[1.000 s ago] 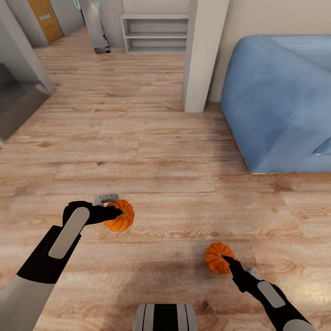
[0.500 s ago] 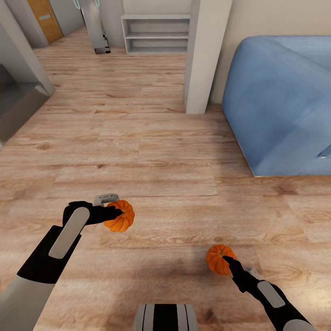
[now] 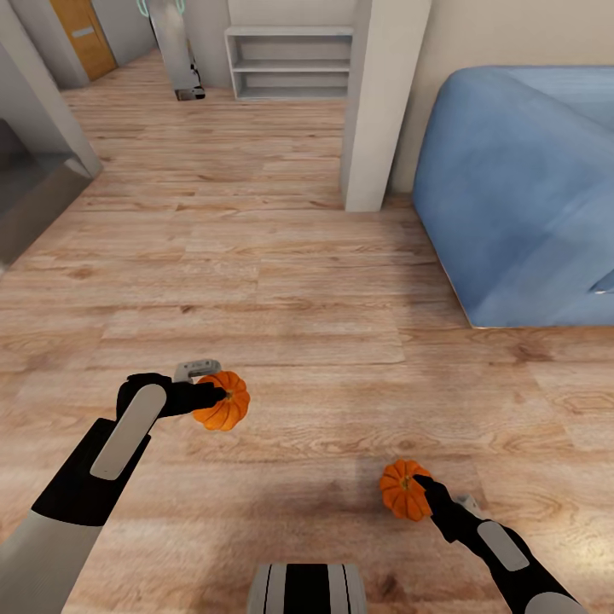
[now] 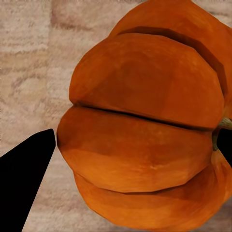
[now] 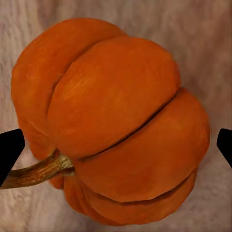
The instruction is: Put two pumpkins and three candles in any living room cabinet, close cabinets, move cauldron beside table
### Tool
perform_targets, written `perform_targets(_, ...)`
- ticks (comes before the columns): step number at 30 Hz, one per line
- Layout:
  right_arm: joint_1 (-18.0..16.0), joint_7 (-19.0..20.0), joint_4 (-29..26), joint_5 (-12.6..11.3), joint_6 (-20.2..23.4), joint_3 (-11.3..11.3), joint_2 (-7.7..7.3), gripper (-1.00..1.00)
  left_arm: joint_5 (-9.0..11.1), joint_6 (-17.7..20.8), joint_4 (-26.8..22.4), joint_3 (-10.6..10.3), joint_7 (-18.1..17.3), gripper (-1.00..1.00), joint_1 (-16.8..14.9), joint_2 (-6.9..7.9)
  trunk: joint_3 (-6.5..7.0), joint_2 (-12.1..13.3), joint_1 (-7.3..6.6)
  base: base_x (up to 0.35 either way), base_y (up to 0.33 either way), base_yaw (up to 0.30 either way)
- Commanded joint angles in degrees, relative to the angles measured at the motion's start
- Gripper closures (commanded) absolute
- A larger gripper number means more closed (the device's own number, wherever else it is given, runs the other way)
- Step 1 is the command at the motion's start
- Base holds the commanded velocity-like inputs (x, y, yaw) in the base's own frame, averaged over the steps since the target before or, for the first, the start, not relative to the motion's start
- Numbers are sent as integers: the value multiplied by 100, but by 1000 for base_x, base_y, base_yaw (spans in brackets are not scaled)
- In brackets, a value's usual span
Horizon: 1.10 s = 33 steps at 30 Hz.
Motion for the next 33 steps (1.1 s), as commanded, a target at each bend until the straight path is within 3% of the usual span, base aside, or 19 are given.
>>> perform_targets(1, -3, 12, -1, -13, 38, -31, 3, -100, 47, 8, -6, -11, 65, 100, -5, 5, -4, -1, -1, 15, 12, 0)
perform_targets(18, -9, -8, 14, 10, 38, -31, -2, -100, 32, 8, -5, -11, 65, 100, -5, -2, -4, -1, -1, 2, 1, 0)
perform_targets(24, -44, -29, 23, 365, 17, -37, 0, -100, 34, 8, -4, -11, 65, 100, -5, -4, -4, -1, -1, 0, 0, 0)
perform_targets(33, -63, -32, 26, 439, -81, -40, 3, -100, 43, 8, -12, -11, 65, 100, -4, -4, -4, -1, -1, 0, 0, 0)
